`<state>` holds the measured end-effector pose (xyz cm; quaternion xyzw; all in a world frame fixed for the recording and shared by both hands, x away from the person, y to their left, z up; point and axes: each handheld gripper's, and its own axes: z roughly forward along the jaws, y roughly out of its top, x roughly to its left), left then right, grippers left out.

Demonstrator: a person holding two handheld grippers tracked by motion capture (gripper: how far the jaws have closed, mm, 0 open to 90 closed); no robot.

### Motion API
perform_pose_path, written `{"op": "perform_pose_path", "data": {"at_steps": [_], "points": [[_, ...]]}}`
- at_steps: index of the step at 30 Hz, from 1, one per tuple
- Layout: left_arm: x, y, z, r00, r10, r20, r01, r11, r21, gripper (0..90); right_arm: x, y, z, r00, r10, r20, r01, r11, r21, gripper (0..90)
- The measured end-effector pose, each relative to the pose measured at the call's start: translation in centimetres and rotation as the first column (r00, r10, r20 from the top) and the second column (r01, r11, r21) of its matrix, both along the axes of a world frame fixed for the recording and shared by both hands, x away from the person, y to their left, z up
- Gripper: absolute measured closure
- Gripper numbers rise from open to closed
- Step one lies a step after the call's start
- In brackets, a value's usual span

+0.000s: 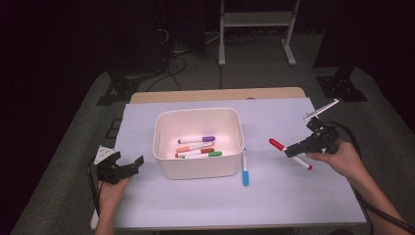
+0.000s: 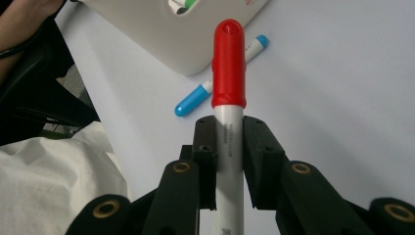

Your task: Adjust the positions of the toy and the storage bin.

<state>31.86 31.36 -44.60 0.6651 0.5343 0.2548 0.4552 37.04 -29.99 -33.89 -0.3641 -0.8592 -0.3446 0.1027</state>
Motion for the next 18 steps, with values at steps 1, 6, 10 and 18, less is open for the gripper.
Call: {"op": "perform_pose_path", "data": {"at_steps": [1, 6, 10, 18], "points": [[0.0, 0.0, 0.0, 1.0000, 0.000, 0.000, 0.000, 1.0000, 0.000, 0.0, 0.1, 0.2, 0.2, 1.0000, 0.005, 0.002, -0.005, 1.0000, -0.002, 75.7], [0.0, 0.1, 0.0, 1.0000, 0.002, 0.001, -0.002, 1.0000, -0.002, 0.0, 0.3, 0.9, 1.7, 0.9996, 0.026, 0.008, -0.026, 0.9997, -0.001, 75.6], [0.0, 0.1, 0.0, 1.0000, 0.003, 0.001, -0.003, 1.0000, -0.003, 0.0, 0.4, 1.4, 2.8, 0.9991, 0.039, 0.012, -0.039, 0.9992, -0.005, 75.7], [0.0, 0.0, 0.0, 1.0000, 0.002, 0.001, -0.002, 1.0000, -0.004, 0.0, 0.6, 2.9, 5.6, 0.9961, 0.082, 0.034, -0.082, 0.9965, -0.016, 75.7]]}}
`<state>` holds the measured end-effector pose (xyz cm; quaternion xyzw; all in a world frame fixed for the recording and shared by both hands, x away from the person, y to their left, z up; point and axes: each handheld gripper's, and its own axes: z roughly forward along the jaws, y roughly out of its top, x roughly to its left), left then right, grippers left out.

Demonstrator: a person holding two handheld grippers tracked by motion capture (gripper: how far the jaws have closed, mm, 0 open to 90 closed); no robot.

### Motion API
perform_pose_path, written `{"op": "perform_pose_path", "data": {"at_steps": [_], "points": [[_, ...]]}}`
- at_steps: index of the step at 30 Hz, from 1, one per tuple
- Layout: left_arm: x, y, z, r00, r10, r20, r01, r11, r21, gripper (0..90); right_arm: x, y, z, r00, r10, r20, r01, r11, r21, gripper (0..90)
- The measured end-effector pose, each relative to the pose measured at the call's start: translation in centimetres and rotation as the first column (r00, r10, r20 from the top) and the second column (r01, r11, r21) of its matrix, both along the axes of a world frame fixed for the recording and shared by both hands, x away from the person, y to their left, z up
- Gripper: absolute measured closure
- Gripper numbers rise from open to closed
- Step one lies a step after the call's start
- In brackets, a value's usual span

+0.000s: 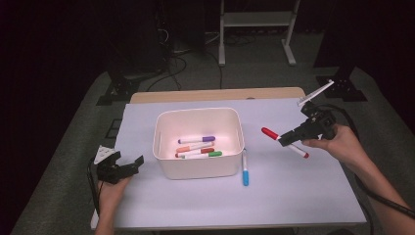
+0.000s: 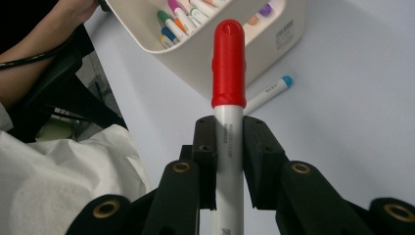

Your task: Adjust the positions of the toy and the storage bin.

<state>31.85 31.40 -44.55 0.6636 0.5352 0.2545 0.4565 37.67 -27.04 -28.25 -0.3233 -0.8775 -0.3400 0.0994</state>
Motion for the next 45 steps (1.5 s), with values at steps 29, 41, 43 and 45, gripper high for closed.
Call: {"op": "perform_pose_path", "data": {"at_steps": [29, 41, 43, 45], "points": [[0.0, 0.1, 0.0, 1.0000, 0.000, 0.003, 0.000, 1.0000, -0.007, 0.0, 1.9, 10.0, 4.2, 0.9771, 0.212, 0.015, -0.211, 0.9761, -0.051, 75.7], [0.0, 0.1, 0.0, 1.0000, -0.001, 0.006, 0.001, 1.0000, -0.008, 0.0, 2.4, 14.1, 4.3, 0.9518, 0.306, 0.015, -0.304, 0.9489, -0.085, 75.7], [0.0, 0.1, 0.0, 1.0000, -0.001, 0.006, 0.001, 1.0000, -0.008, 0.0, 2.6, 14.7, 4.2, 0.9503, 0.311, 0.010, -0.309, 0.9468, -0.090, 75.7], [0.0, 0.1, 0.0, 1.0000, -0.001, 0.006, 0.001, 1.0000, -0.009, 0.0, 2.7, 15.2, 4.0, 0.9482, 0.318, 0.005, -0.316, 0.9445, -0.091, 75.7]]}}
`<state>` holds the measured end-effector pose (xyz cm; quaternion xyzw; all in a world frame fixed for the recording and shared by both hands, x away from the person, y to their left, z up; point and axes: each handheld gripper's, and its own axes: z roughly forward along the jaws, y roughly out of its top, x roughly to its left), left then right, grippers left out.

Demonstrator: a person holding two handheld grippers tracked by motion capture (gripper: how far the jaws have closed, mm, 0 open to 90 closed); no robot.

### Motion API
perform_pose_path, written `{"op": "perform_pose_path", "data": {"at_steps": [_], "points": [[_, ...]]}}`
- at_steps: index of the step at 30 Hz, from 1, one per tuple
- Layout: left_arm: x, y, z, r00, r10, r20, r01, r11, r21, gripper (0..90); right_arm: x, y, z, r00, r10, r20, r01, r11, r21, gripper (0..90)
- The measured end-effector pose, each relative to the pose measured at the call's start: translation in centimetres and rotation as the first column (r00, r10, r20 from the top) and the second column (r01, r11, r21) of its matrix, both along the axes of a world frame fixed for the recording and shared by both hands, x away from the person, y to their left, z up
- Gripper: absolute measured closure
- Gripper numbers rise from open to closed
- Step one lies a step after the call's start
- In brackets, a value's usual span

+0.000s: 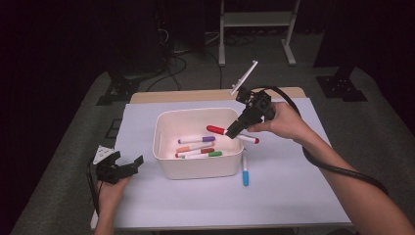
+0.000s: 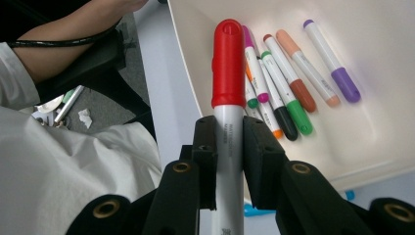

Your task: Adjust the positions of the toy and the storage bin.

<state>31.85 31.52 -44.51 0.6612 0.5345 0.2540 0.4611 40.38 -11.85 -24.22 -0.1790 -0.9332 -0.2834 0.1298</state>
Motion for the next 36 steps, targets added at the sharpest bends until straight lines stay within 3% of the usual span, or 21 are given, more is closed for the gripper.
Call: {"op": "perform_pose_path", "data": {"at_steps": [17, 36], "points": [[0.1, -0.1, 0.0, 1.0000, -0.006, -0.001, 0.006, 1.0000, -0.002, 0.0, 0.9, 4.2, -0.7, 0.9971, 0.076, -0.010, -0.076, 0.9969, -0.022, 75.7], [0.1, 0.1, 0.0, 1.0000, -0.004, 0.003, 0.004, 1.0000, -0.006, 0.0, 2.0, 8.3, -2.8, 0.9913, 0.128, -0.029, -0.130, 0.9905, -0.046, 75.7]]}}
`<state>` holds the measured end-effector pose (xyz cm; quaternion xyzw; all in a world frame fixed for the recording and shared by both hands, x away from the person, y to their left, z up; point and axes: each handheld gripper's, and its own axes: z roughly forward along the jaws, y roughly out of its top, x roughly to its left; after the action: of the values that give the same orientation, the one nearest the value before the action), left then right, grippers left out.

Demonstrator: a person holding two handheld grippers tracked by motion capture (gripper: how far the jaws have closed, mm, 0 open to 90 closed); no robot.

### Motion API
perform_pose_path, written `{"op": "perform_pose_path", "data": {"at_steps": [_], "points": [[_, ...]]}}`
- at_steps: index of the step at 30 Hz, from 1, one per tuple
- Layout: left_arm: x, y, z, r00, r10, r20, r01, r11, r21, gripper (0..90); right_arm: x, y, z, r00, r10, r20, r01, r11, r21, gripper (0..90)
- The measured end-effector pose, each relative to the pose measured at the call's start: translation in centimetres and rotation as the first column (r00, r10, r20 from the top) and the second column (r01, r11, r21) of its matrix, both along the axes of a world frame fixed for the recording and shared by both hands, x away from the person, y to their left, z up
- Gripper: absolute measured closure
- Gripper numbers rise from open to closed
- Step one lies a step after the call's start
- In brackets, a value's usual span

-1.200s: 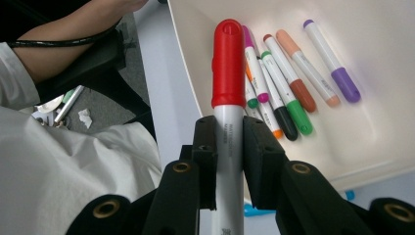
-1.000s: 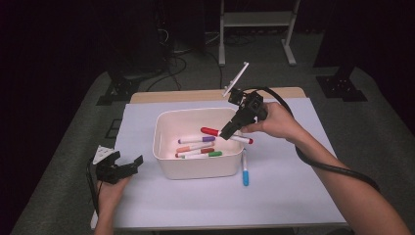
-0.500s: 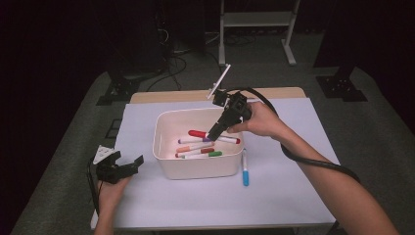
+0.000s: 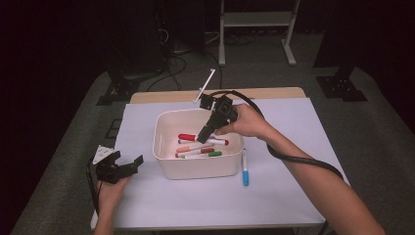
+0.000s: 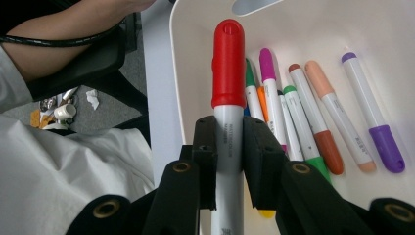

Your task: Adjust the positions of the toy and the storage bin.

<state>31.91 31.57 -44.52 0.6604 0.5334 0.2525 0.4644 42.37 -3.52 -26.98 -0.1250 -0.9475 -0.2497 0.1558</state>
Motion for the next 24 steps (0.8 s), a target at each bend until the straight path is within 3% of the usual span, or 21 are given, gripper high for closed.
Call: {"op": "perform_pose_path", "data": {"at_steps": [16, 18, 20, 24], "points": [[-0.1, 0.2, 0.1, 1.0000, 0.005, 0.006, -0.005, 1.0000, -0.003, 0.0, 0.7, 3.3, -3.2, 0.9997, 0.024, -0.001, -0.024, 0.9960, -0.086, 75.5], [-0.1, 0.2, 0.0, 1.0000, 0.005, 0.006, -0.005, 1.0000, -0.002, 0.0, 0.8, 3.5, -3.6, 0.9997, 0.024, -0.009, -0.025, 0.9960, -0.086, 74.0], [-0.1, 0.1, 0.0, 1.0000, 0.003, 0.007, -0.003, 1.0000, -0.001, 0.0, 0.7, 3.8, -3.9, 0.9998, 0.018, 0.007, -0.017, 0.9944, -0.104, 65.4], [-0.1, 0.1, 0.0, 1.0000, 0.002, 0.006, -0.002, 1.0000, 0.000, 0.0, 0.6, 3.5, -3.8, 0.9996, 0.008, 0.026, -0.005, 0.9945, -0.105, 65.0]]}}
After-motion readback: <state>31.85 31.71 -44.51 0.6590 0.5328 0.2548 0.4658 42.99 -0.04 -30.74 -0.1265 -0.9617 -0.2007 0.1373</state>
